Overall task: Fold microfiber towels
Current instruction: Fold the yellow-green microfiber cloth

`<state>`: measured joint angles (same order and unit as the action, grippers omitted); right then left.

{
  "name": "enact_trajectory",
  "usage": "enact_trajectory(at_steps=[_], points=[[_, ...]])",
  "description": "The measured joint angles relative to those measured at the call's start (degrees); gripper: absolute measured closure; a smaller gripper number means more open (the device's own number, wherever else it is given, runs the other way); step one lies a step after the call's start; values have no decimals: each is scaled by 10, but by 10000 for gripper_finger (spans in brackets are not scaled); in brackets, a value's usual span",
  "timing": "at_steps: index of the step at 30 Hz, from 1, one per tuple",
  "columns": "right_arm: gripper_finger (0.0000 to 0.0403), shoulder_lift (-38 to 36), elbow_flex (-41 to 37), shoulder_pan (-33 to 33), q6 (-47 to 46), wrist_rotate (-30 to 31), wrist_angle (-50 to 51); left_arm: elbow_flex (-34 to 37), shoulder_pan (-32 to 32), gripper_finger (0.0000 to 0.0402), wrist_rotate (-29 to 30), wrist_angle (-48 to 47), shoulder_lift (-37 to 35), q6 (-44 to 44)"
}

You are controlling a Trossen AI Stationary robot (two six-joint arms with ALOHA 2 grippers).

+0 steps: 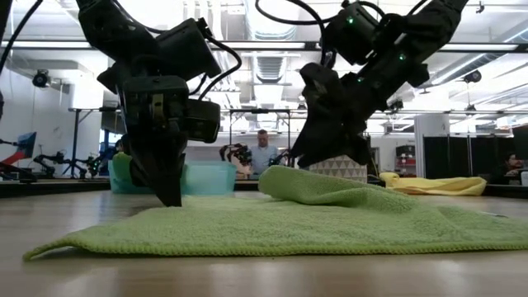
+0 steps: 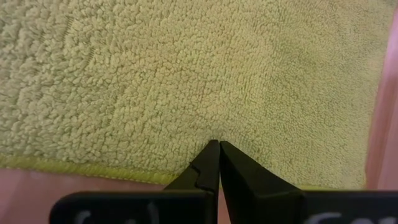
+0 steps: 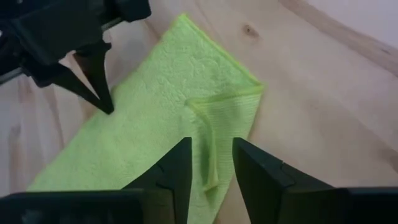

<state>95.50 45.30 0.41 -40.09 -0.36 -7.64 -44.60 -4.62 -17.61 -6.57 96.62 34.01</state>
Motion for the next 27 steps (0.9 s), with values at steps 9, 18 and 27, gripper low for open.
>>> enact_trajectory(at_steps=[9,18,27], points=[[294,0,0,15,12,-13,14,0,0,401,0,0,0,-3],[296,15,2,14,15,-30,27,0,0,401,0,1,0,-4],[303,56,37,12,23,-61,28,0,0,401,0,1,0,-3]])
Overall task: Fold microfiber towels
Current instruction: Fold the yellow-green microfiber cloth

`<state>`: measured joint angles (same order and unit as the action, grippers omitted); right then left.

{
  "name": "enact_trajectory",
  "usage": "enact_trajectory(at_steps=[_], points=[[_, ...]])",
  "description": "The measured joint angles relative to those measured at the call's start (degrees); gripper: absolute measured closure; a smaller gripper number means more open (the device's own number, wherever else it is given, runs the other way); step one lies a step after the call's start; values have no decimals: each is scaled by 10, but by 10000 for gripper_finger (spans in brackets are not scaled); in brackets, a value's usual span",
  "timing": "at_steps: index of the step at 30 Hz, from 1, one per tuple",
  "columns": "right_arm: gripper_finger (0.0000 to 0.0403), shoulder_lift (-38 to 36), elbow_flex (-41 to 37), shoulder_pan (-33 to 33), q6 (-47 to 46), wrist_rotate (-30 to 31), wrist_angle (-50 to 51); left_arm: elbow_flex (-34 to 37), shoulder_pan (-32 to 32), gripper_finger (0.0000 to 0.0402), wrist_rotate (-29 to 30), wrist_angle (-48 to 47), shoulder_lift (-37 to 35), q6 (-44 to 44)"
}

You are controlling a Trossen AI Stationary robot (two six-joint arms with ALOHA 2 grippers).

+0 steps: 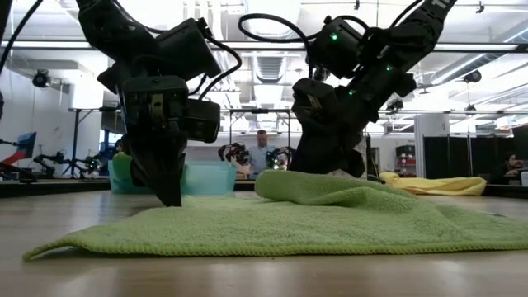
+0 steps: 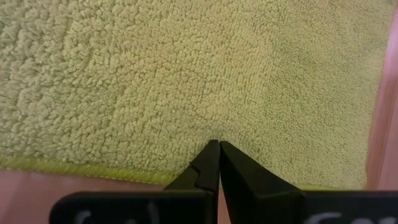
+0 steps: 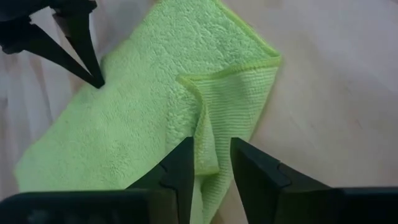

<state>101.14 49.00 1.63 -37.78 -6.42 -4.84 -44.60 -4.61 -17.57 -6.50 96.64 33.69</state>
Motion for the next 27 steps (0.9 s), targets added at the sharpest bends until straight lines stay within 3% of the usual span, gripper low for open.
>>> enact_trajectory(at_steps=[15,23,27], points=[[309,25,11,-22,-3,-17,6,0,0,401,0,0,0,1],[386,32,34,-23,10,-11,50,0,0,401,0,0,0,3],[393,6,52,-23,23,-4,115,0,0,401,0,0,0,3]])
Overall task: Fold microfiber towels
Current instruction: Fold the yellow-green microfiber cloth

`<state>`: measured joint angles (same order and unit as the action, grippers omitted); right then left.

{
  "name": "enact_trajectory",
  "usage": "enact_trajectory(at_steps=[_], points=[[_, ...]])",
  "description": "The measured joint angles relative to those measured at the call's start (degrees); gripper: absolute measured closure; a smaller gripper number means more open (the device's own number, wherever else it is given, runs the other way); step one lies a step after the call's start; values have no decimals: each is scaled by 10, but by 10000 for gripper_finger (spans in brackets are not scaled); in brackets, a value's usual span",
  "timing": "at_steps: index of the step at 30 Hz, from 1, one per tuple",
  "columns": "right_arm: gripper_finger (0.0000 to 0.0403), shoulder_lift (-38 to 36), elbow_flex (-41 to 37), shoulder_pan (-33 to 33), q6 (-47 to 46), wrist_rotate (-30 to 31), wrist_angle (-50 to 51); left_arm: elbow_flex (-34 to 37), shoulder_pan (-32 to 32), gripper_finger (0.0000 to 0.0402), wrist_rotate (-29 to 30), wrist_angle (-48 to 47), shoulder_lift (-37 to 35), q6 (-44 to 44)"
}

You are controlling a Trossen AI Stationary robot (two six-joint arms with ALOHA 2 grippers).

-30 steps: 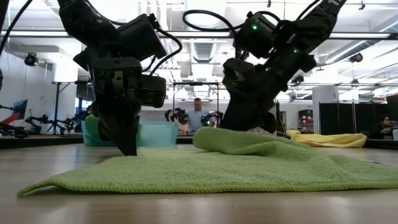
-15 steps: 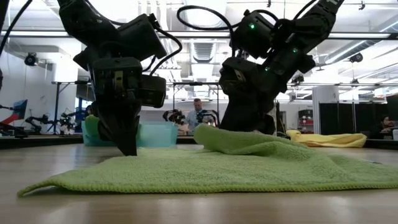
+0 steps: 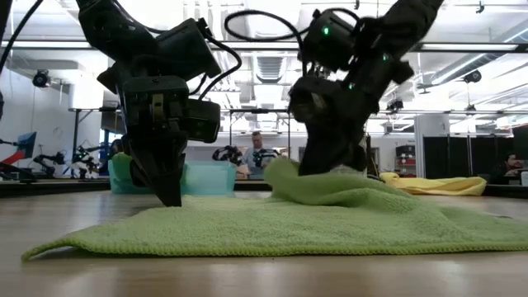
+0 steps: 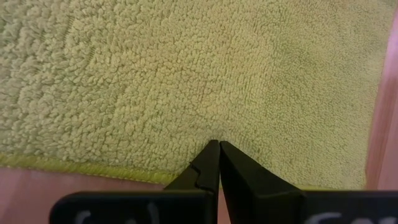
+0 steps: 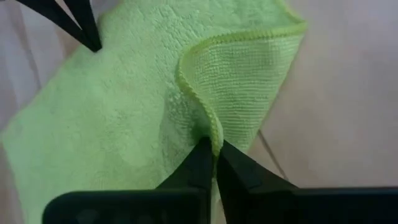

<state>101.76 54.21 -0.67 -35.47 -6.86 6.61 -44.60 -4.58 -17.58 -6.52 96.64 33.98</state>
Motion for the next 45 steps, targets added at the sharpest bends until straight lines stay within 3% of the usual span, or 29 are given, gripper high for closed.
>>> enact_trajectory(at_steps=[10,20,26,32,38,43,45], points=[[394,-64,29,5,75,71,223,0,0,401,4,0,0,0],[394,-65,28,29,86,155,325,0,0,401,5,1,0,1],[377,-65,28,44,103,145,334,0,0,401,7,3,0,-1],[297,-81,28,58,112,134,345,0,1,401,20,4,0,-3],[226,-164,14,54,160,135,319,1,5,401,94,6,-26,-17],[219,-256,-68,14,143,34,189,0,10,401,160,19,-63,-33],[226,-280,-109,-14,102,21,156,1,18,401,166,16,-62,-32]])
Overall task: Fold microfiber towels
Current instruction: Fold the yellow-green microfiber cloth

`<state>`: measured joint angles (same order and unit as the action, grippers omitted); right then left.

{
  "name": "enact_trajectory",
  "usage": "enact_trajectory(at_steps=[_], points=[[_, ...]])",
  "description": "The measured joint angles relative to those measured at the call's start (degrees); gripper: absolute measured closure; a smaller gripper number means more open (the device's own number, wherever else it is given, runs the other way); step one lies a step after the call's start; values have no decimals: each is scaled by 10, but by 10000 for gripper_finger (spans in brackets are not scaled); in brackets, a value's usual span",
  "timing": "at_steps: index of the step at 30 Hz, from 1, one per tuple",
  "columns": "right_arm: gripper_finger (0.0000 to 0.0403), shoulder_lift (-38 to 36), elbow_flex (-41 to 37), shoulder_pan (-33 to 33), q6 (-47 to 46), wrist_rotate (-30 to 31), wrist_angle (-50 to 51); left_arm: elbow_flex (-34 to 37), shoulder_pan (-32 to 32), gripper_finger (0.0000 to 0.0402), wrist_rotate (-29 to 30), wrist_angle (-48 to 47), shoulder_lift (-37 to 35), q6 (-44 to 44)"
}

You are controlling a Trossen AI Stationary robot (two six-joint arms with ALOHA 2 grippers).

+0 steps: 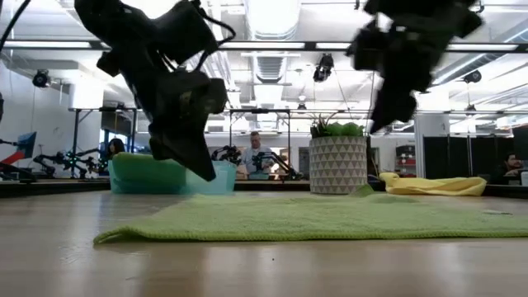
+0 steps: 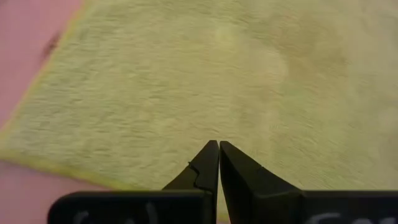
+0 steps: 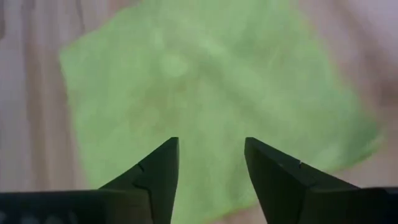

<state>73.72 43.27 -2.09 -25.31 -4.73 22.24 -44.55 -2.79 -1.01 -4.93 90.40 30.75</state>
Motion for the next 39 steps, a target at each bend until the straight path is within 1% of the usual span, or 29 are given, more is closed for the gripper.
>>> enact_trajectory(at_steps=[3,5,7,9,10,13,17,19,22,25,30,33,35,37,39], points=[[239,-20,-55,-53,-60,-2,-52,0,7,401,-9,22,8,0],[247,-27,-82,-97,-80,-16,-116,0,3,401,-53,36,8,-41],[253,-32,-100,-142,-86,-21,-168,0,-24,401,-84,63,-1,-90],[257,-33,-110,-183,-84,-15,-202,0,-67,401,-88,65,-16,-118],[258,-32,-114,-201,-82,-14,-207,-2,-91,401,-84,65,-19,-128],[257,-23,-117,-247,-81,-11,-208,-6,-170,401,-45,65,-20,-133],[244,-3,-120,-283,-85,12,-205,-25,-256,401,34,85,-14,-117],[231,10,-121,-292,-76,18,-203,-29,-273,401,64,93,-8,-103],[204,33,-117,-300,-54,19,-207,-34,-278,398,72,110,0,-93],[181,61,-111,-306,-28,19,-208,-46,-279,373,71,117,15,-86],[162,112,-104,-309,3,19,-210,-57,-276,299,89,111,68,-103],[163,145,-98,-309,10,23,-209,-69,-275,256,89,115,106,-102],[168,161,-93,-309,8,29,-207,-82,-276,234,80,113,135,-101],[177,177,-83,-309,3,40,-192,-93,-278,221,69,103,156,-100],[189,185,-75,-309,2,49,-180,-119,-278,216,59,82,174,-85]])
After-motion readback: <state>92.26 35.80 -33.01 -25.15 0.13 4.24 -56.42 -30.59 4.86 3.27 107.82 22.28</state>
